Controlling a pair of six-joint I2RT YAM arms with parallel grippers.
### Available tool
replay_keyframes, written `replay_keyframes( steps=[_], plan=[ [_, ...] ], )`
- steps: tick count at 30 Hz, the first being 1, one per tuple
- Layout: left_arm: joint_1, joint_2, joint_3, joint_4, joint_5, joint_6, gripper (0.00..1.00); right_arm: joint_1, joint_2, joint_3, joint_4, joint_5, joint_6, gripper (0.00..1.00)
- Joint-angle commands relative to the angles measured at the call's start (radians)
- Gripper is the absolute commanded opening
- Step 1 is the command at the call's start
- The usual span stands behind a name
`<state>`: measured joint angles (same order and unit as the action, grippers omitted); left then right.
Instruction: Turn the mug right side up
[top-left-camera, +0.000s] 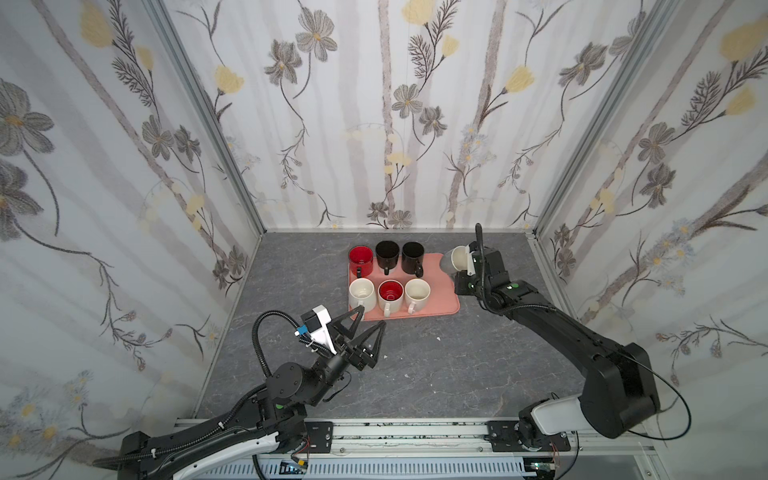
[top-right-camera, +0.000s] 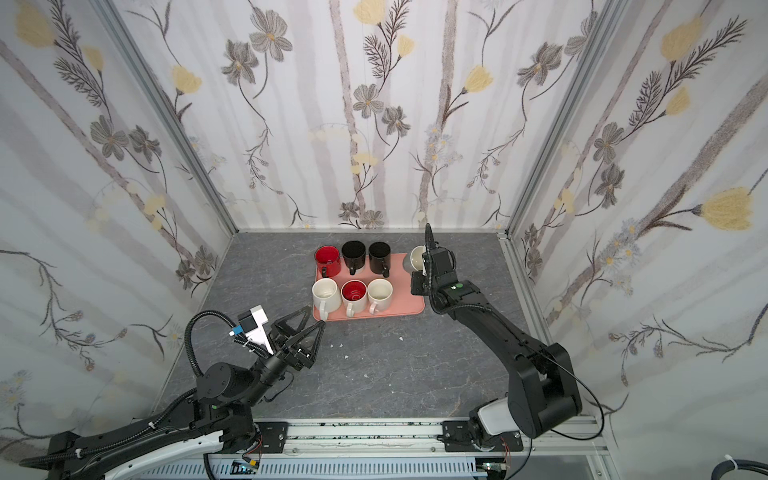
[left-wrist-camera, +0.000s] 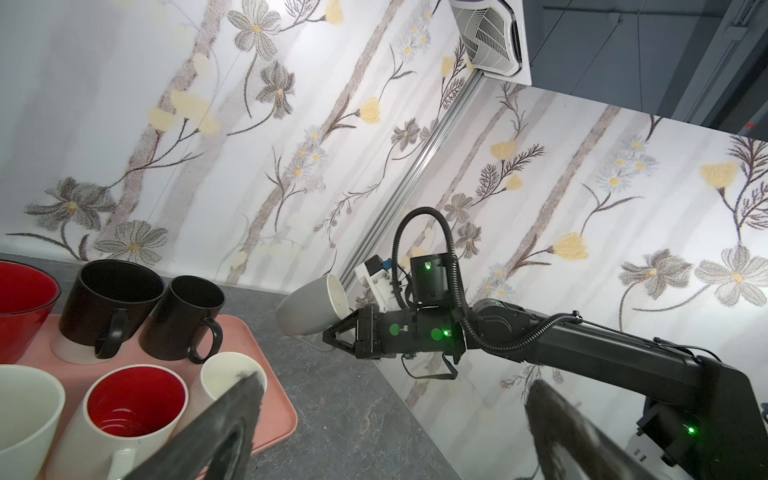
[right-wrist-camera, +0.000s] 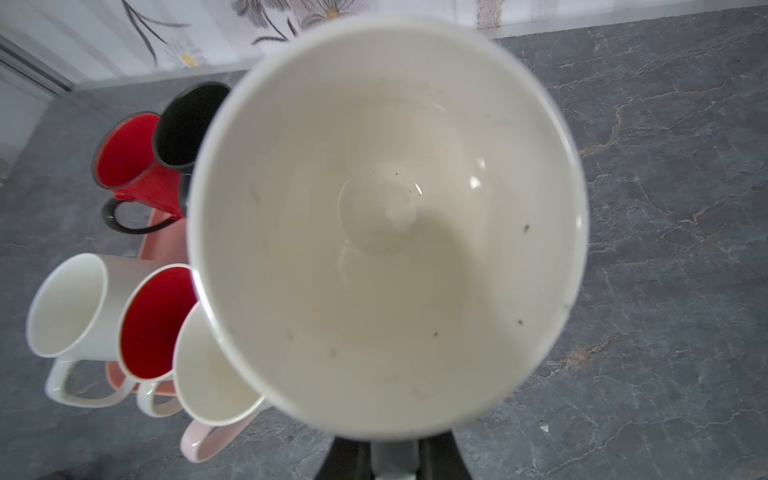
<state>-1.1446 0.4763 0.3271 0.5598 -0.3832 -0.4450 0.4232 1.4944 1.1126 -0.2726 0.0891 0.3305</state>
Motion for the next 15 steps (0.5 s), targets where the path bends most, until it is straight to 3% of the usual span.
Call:
replay_keyframes(
  steps=[1, 8, 15],
  plan=[
    [0.001, -0.022, -0.005, -0.029, -0.032, -0.002, 1.00, -0.003, 0.130, 0.123, -0.039, 0.070, -0.095, 0.00],
    [0.002, -0.068, -0.012, -0.072, -0.056, 0.008, 1.00, -0.004, 0.413, 0.371, -0.172, 0.125, -0.159, 0.00],
    [0.003, -0.097, -0.016, -0.090, -0.068, 0.022, 1.00, -0.004, 0.529, 0.511, -0.216, 0.128, -0.178, 0.00]
  ],
)
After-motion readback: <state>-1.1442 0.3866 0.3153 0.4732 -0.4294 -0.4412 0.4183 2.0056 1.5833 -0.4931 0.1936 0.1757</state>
